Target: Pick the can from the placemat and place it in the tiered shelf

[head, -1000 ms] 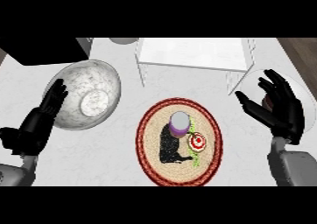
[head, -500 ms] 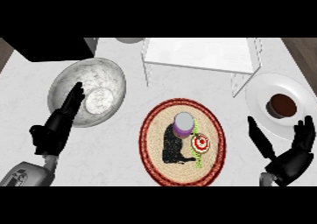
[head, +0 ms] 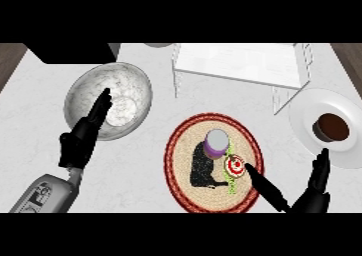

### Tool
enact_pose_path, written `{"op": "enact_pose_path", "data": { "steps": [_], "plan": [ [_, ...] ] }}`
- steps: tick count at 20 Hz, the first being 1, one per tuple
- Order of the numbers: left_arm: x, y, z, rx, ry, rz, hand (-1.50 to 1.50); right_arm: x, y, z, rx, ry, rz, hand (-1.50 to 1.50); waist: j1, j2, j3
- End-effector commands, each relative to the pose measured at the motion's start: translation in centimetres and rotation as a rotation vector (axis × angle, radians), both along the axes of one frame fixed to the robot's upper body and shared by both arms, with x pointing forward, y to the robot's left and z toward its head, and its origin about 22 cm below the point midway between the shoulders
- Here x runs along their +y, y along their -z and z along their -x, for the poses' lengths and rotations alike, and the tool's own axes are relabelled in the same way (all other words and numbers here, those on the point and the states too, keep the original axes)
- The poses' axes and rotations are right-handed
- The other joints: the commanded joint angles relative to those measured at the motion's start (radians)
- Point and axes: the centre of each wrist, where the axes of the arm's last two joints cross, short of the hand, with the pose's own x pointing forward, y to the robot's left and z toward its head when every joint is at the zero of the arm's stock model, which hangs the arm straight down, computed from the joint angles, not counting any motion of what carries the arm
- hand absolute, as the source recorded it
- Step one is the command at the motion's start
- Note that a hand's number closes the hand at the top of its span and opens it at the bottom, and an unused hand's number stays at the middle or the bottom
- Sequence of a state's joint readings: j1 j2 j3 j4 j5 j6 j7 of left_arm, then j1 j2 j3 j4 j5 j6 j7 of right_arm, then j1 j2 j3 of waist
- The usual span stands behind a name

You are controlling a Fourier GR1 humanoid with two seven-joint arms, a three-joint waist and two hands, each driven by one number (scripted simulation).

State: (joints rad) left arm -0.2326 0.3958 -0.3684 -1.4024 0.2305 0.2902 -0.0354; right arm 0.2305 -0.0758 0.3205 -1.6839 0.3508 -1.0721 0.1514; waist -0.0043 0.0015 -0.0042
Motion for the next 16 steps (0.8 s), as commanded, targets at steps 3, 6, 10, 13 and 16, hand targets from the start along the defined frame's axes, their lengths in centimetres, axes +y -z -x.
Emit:
{"op": "enact_pose_path", "data": {
  "steps": [3, 6, 10, 13, 16],
  "plan": [
    [-0.4, 0.0, -0.2, 0.001, 0.013, -0.003, 0.00, -0.6, -1.7, -0.4, 0.195, -0.065, 0.026, -1.50, 0.009, 0.003, -0.004],
    [-1.4, 0.1, 0.3, -0.003, 0.023, 0.001, 0.00, 0.5, -2.3, -0.3, 0.305, -0.137, 0.062, -1.50, 0.016, 0.003, -0.006],
    [-1.4, -0.1, -0.1, -0.016, 0.028, 0.002, 0.00, 0.5, -3.1, -0.5, 0.545, -0.224, 0.121, -1.50, 0.020, 0.005, -0.009],
    [-1.5, -0.2, -0.1, -0.004, 0.020, 0.003, 0.00, 0.9, -4.9, -1.3, 0.690, -0.215, 0.180, -1.50, 0.020, 0.001, -0.007],
    [-1.0, 0.7, 0.4, -0.004, 0.021, -0.011, 0.00, 3.8, -8.5, -2.7, 0.728, -0.197, 0.187, -1.50, 0.025, -0.002, -0.005]
  ]
}}
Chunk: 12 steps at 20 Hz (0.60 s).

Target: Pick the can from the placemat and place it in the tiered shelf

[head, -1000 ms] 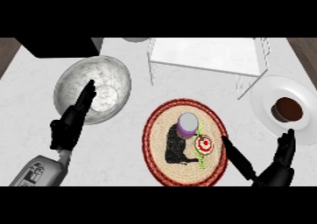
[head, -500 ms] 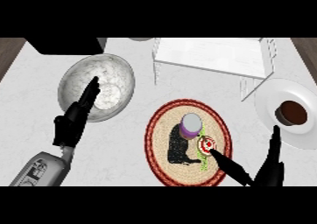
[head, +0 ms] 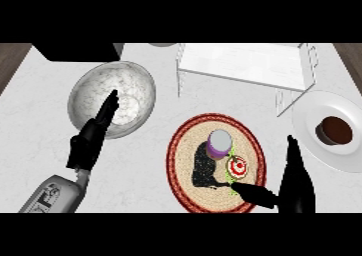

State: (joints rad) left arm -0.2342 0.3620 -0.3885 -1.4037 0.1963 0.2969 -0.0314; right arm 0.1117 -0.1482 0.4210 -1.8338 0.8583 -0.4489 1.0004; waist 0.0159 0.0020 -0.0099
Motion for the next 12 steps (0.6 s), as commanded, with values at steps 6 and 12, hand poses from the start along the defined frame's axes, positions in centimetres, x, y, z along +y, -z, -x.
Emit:
{"op": "enact_pose_path", "data": {
  "steps": [6, 12],
  "plan": [
    [0.7, 0.5, 0.3, 0.015, -0.007, 0.002, 0.00, 5.8, -8.6, -2.7, 0.143, 0.043, 0.094, -1.50, -0.004, -0.003, 0.007],
    [0.3, -0.2, -0.8, -0.009, -0.020, 0.000, 0.00, 7.0, -9.1, -4.5, 0.140, 0.017, 0.122, -1.50, -0.007, -0.003, 0.007]
  ]
}}
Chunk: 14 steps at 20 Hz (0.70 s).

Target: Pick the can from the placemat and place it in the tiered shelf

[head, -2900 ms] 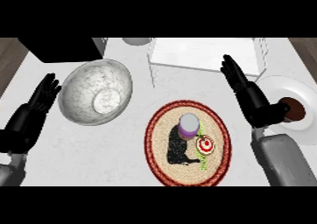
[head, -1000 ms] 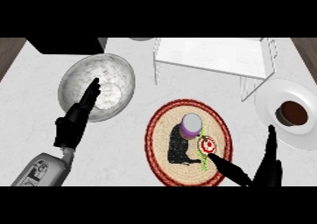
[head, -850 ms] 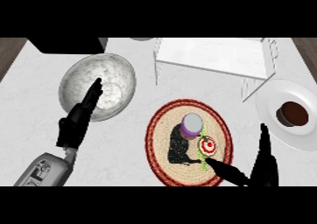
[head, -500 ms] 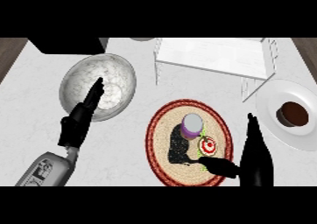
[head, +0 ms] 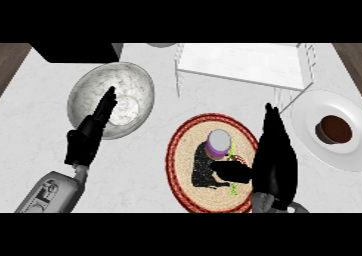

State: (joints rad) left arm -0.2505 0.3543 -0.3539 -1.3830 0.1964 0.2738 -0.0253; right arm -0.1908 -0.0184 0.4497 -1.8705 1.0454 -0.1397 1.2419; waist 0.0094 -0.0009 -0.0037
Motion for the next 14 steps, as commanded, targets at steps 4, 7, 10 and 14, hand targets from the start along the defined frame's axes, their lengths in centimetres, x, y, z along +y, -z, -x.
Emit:
{"op": "enact_pose_path", "data": {
  "steps": [4, 7, 10, 14],
  "plan": [
    [-0.5, 1.2, 1.3, 0.001, 0.004, -0.005, 0.00, 1.7, 0.0, -1.0, 0.143, 0.154, 0.028, -1.50, 0.004, -0.003, 0.002],
    [-0.2, 0.9, 1.0, -0.004, -0.004, -0.001, 0.00, 1.3, 0.0, -1.1, 0.179, 0.151, 0.036, -1.50, -0.001, -0.003, 0.002],
    [0.1, -0.4, -0.3, -0.006, 0.002, -0.004, 0.00, 1.9, -0.4, -2.3, 0.157, 0.138, 0.026, -1.50, 0.000, 0.000, 0.002],
    [0.8, 0.1, -0.1, -0.001, 0.009, -0.017, 0.00, 2.0, -0.2, -3.3, 0.172, 0.147, 0.018, -1.50, 0.002, 0.001, 0.002]
  ]
}}
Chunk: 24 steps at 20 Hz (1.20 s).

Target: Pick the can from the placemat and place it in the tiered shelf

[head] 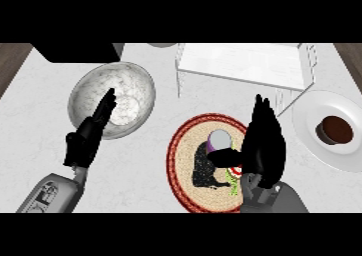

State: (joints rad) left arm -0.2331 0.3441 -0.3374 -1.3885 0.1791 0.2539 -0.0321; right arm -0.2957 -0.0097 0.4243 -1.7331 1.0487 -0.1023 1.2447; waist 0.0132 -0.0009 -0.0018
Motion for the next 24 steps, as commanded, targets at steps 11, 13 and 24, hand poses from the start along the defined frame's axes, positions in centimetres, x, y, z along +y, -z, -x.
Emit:
{"op": "enact_pose_path", "data": {
  "steps": [11, 13, 24],
  "plan": [
    [0.4, -1.6, -0.6, 0.006, 0.004, 0.002, 0.00, 1.0, 1.4, -1.2, 0.149, 0.202, -0.061, -1.50, 0.000, 0.000, 0.001],
    [-0.4, 0.1, -0.3, 0.010, -0.002, 0.013, 0.00, 1.4, 1.8, -1.4, 0.180, 0.183, -0.028, -1.50, 0.000, 0.002, 0.000],
    [-1.3, -0.3, -0.9, -0.010, 0.005, 0.015, 0.00, 1.5, 4.0, -3.0, 0.240, 0.222, -0.006, -1.50, 0.001, 0.004, 0.001]
  ]
}}
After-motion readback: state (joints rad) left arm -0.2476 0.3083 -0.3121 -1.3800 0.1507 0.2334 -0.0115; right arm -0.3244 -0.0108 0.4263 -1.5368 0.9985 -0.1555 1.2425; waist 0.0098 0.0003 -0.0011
